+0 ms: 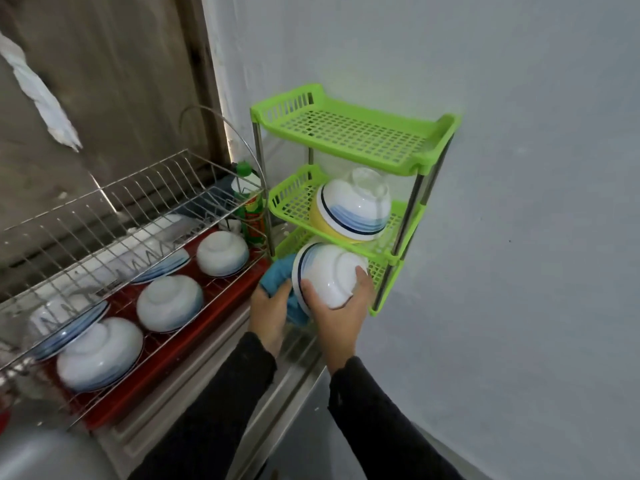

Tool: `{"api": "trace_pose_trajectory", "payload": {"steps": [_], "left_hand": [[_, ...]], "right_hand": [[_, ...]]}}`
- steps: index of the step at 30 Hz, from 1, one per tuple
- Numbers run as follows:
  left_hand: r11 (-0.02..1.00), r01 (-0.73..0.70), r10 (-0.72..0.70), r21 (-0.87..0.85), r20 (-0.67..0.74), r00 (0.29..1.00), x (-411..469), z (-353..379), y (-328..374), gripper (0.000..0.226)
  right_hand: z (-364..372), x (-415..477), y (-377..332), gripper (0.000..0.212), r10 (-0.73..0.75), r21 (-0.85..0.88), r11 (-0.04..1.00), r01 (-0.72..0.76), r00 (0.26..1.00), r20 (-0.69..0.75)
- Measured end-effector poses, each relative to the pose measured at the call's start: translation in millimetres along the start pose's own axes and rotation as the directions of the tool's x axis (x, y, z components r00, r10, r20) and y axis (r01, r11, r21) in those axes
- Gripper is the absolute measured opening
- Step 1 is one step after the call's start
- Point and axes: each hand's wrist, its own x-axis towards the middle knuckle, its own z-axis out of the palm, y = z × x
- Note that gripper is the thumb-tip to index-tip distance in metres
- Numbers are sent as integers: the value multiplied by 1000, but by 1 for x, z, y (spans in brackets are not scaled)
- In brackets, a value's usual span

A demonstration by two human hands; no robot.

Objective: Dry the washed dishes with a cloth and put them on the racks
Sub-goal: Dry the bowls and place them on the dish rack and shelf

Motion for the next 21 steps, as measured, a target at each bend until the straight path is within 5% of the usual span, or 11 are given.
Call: {"api": "trace_pose_trajectory", "payload": {"steps": [5,11,16,21], "left_hand": [[999,24,-21,41,-51,998,23,12,-5,18],[990,8,2,138,-69,998,47,23,-5,24],[977,-24,43,210,-89,995,55,21,-3,27],[974,-50,73,223,-95,993,60,12,-7,37]], "right_hand": [[12,19,16,106,-55,-88,995,51,998,-41],[23,59,22,78,-103,-85,992,91,985,-138],[30,87,17,92,-80,-87,994,62,973,-215],[33,97,32,81,-44,-142,989,29,994,-104]]}}
